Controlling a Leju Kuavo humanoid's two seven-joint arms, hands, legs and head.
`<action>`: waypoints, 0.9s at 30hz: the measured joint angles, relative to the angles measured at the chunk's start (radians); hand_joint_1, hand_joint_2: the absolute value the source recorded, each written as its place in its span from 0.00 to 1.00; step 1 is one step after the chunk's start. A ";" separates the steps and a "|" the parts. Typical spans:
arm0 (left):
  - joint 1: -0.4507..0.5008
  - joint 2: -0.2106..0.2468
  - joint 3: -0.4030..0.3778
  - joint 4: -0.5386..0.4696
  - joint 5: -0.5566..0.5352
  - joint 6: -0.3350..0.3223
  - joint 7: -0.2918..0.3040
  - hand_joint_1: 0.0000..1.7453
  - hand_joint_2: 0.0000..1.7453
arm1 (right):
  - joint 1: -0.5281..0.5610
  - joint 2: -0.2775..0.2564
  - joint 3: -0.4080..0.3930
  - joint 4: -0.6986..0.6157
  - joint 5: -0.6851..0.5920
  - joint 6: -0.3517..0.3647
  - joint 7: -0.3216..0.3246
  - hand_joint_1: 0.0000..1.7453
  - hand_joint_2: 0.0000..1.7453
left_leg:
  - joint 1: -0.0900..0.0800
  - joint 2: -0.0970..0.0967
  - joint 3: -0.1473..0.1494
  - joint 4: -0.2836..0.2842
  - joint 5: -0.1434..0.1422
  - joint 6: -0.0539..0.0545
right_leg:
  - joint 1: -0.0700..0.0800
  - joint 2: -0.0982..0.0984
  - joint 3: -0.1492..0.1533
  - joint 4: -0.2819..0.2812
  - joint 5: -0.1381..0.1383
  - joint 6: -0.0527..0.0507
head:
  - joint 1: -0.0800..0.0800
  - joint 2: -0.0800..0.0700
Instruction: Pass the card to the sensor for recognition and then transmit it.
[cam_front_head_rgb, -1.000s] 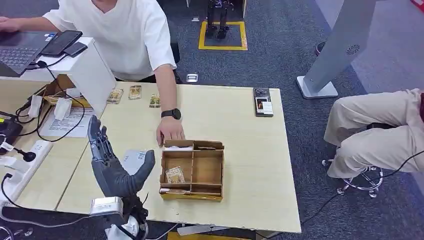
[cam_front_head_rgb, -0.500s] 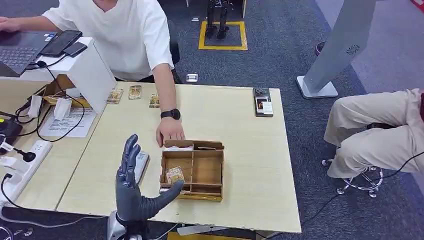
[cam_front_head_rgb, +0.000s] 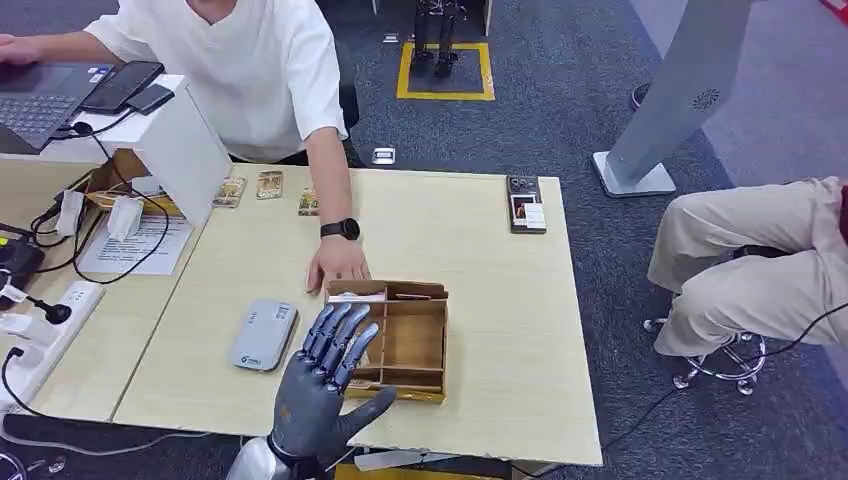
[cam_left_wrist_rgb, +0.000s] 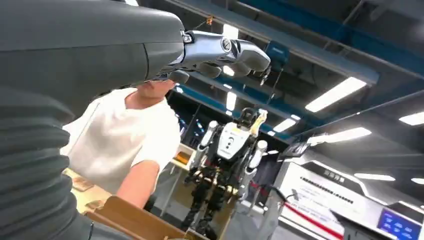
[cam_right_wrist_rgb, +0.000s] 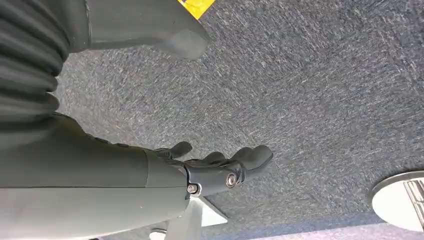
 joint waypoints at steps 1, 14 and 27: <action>0.000 0.000 0.000 0.005 -0.002 0.000 0.002 0.00 1.00 | 0.000 0.000 0.000 0.000 0.000 0.000 0.000 0.00 1.00 | 0.000 0.000 0.000 0.000 0.000 0.000 | 0.000 0.000 0.000 0.000 0.000 0.000 | 0.000 0.000; -0.056 0.014 -0.051 0.140 -0.237 -0.011 0.217 0.00 1.00 | -0.001 -0.006 0.000 0.011 -0.002 0.000 0.000 0.00 1.00 | 0.000 0.000 0.000 0.000 0.000 0.000 | 0.000 0.000 0.000 0.000 0.000 0.000 | 0.000 0.000; -0.089 0.025 -0.093 0.218 -0.293 -0.072 0.288 0.00 1.00 | -0.001 -0.008 0.000 0.013 -0.003 0.000 0.004 0.00 1.00 | 0.000 0.000 0.000 0.000 0.000 0.000 | 0.000 0.000 0.000 0.000 0.000 0.000 | 0.000 0.000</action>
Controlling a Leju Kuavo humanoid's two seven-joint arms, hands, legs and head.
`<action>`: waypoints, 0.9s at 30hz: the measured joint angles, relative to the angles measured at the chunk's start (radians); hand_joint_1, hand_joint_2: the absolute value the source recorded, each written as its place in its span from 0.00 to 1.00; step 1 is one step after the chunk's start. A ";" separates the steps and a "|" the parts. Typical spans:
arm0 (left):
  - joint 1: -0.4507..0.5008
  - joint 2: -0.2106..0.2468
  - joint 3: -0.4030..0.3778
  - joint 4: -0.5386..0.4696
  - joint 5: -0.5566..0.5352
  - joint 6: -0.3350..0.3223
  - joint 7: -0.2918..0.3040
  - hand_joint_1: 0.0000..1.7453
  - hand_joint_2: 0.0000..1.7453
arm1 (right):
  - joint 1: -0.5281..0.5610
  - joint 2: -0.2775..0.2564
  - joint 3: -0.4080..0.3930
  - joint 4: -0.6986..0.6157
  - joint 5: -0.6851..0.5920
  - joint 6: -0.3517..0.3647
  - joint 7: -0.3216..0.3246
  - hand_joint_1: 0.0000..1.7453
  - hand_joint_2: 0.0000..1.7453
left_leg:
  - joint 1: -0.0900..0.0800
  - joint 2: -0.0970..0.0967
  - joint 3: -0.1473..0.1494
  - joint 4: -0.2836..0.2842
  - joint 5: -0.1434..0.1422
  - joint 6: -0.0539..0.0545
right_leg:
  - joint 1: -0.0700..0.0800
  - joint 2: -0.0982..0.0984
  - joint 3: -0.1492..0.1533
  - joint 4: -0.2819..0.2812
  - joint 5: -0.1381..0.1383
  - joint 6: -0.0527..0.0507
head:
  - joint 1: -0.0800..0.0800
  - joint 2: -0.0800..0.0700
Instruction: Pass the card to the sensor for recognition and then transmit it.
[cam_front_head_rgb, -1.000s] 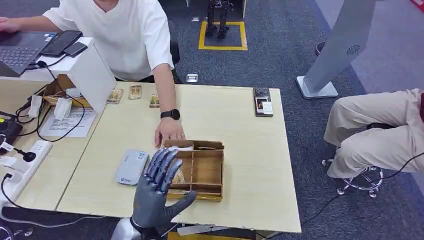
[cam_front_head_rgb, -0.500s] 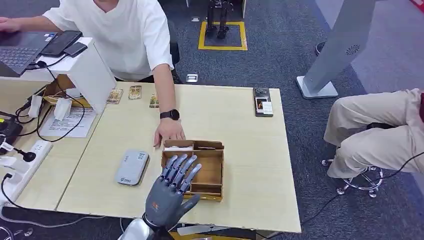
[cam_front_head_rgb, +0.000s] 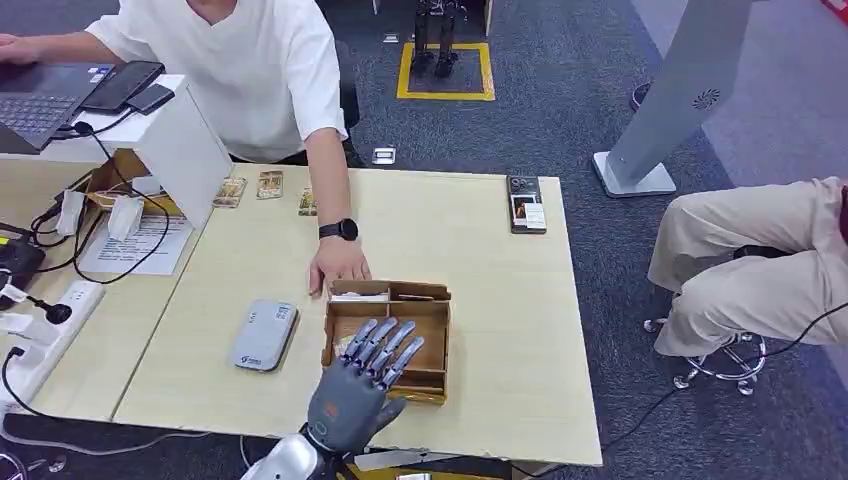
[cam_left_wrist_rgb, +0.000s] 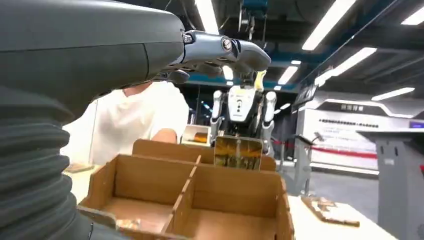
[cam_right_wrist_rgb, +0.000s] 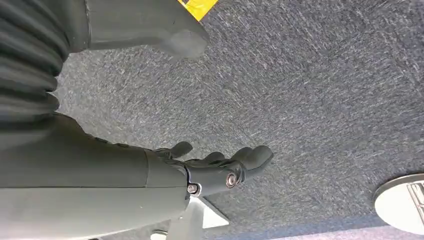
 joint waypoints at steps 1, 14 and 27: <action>-0.001 0.000 -0.002 0.005 0.000 -0.004 0.002 0.00 1.00 | 0.000 0.000 0.000 0.000 0.000 0.000 0.002 0.00 1.00 | 0.000 0.000 0.000 0.000 0.000 0.000 | 0.000 0.000 0.000 0.000 0.000 0.000 | 0.000 0.000; -0.011 0.004 -0.004 0.048 -0.051 -0.045 0.065 0.00 1.00 | 0.000 0.000 0.000 0.000 0.000 0.000 0.014 0.00 1.00 | 0.000 0.000 0.000 0.000 0.000 0.000 | 0.000 0.000 0.000 0.000 0.000 0.000 | 0.000 0.000; -0.039 0.036 -0.021 0.071 -0.121 -0.044 0.277 0.00 1.00 | 0.003 0.000 0.000 -0.001 0.000 0.000 0.030 0.00 1.00 | 0.000 0.000 0.000 0.000 0.000 0.000 | 0.000 0.000 0.000 0.000 0.000 0.000 | 0.000 0.000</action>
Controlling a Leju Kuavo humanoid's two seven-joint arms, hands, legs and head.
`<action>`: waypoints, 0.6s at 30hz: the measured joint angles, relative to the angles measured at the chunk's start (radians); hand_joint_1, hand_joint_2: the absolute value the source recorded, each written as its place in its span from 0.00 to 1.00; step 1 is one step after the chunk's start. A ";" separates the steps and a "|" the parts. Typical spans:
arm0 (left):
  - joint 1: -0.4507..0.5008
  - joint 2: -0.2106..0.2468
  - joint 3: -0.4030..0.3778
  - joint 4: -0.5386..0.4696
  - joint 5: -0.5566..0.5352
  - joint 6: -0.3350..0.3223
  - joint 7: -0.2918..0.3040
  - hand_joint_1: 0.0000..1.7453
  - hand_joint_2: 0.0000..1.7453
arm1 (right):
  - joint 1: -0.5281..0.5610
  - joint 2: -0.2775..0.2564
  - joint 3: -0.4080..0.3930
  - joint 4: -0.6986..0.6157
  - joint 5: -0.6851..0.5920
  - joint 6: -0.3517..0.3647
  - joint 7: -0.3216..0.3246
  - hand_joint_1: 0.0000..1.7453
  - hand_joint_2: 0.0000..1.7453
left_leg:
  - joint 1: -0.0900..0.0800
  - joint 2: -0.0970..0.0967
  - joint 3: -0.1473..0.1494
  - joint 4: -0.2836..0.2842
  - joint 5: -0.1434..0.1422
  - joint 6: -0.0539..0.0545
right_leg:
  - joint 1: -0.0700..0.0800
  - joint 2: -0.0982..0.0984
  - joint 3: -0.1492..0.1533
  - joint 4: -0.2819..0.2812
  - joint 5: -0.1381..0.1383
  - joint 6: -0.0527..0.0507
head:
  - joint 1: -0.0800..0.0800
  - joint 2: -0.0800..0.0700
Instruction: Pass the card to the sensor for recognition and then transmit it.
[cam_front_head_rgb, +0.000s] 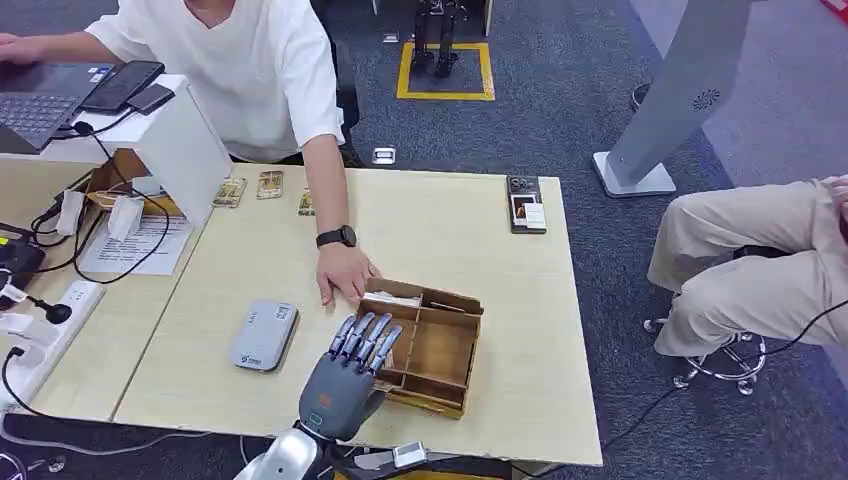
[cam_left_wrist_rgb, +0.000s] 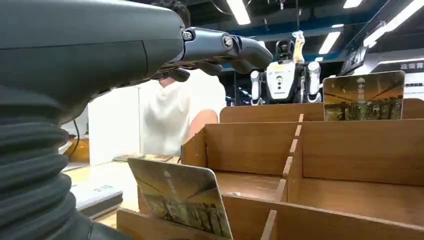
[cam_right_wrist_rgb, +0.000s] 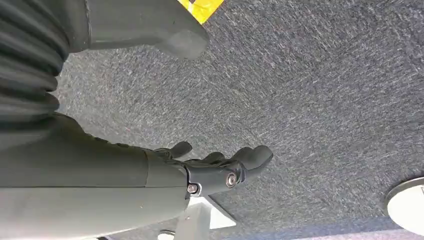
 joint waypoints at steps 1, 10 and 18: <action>-0.002 0.004 -0.002 0.000 0.000 0.000 0.010 0.00 1.00 | 0.000 0.000 0.000 0.000 0.000 0.000 0.001 0.00 1.00 | 0.000 0.000 0.000 0.000 0.000 0.000 | 0.000 0.000 0.000 0.000 0.000 0.000 | 0.000 0.000; -0.009 0.028 -0.018 0.000 0.000 0.009 0.035 0.00 1.00 | 0.002 0.000 0.000 0.000 0.000 0.000 0.002 0.00 1.00 | 0.000 0.000 0.000 0.000 0.000 0.000 | 0.000 0.000 0.000 0.000 0.000 0.000 | 0.000 0.000; -0.002 0.028 -0.018 -0.002 0.036 0.032 -0.092 0.00 1.00 | 0.002 0.000 0.000 0.000 0.000 0.000 0.000 0.00 1.00 | 0.000 0.000 0.000 0.000 0.000 0.000 | 0.000 0.000 0.000 0.000 0.000 0.000 | 0.000 0.000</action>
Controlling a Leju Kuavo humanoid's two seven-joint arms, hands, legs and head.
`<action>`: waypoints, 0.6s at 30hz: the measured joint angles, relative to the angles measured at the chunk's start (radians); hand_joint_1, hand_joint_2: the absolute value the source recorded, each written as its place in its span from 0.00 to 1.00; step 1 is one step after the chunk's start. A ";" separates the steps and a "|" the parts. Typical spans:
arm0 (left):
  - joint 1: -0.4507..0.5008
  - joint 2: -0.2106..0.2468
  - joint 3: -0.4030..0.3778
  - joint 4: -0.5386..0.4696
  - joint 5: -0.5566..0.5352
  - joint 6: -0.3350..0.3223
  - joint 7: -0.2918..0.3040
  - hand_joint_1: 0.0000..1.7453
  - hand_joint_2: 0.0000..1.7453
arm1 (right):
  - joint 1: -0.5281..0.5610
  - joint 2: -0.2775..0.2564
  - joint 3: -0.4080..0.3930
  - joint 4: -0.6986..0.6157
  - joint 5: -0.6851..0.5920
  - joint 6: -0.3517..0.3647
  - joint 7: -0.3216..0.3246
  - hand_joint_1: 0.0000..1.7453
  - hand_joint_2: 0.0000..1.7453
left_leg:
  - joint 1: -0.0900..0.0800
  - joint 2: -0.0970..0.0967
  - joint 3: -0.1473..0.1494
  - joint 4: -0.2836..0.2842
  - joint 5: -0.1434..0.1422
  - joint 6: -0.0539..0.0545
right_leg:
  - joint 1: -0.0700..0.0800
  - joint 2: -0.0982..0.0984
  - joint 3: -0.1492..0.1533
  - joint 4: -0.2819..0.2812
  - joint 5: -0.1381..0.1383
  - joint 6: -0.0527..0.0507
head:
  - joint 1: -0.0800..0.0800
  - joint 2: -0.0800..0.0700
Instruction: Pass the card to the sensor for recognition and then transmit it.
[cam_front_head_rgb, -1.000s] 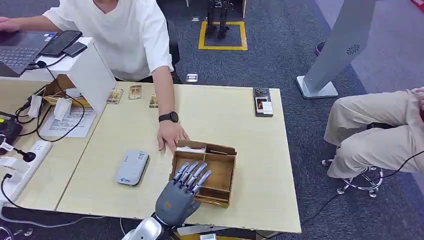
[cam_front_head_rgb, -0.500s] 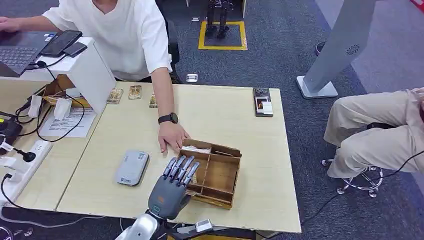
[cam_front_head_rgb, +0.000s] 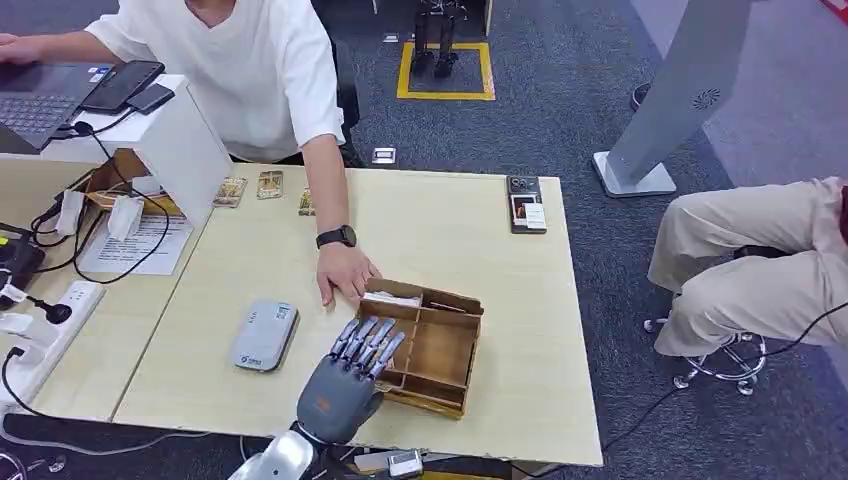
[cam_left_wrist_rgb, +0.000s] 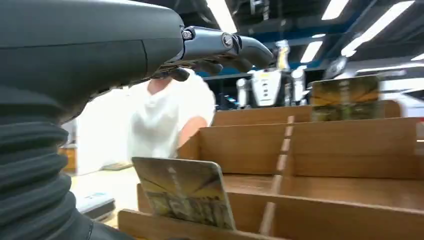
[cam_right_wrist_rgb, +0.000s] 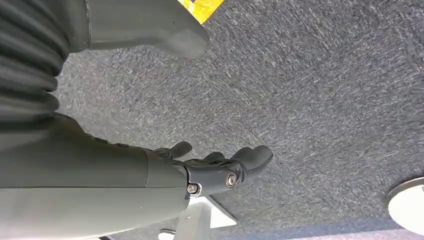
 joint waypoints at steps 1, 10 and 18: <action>0.001 0.000 0.000 0.000 0.004 0.003 -0.008 0.00 1.00 | 0.000 0.000 0.000 0.000 0.000 0.000 0.000 0.00 1.00 | 0.000 0.000 0.000 0.000 0.000 0.000 | 0.000 0.000 0.000 0.000 0.000 0.000 | 0.000 0.000; 0.025 -0.003 0.000 -0.038 0.096 0.014 -0.110 0.00 1.00 | 0.000 0.000 0.000 0.000 -0.003 0.000 -0.002 0.00 1.00 | 0.000 0.000 0.000 0.000 0.000 0.000 | 0.000 0.000 0.000 0.000 0.000 0.000 | 0.000 0.000; 0.033 -0.003 0.000 -0.060 0.135 0.013 -0.146 0.00 1.00 | 0.000 0.000 0.000 0.000 -0.005 0.000 -0.003 0.00 1.00 | 0.000 0.000 0.000 0.000 0.000 0.000 | 0.000 0.000 0.000 0.000 0.000 0.000 | 0.000 0.000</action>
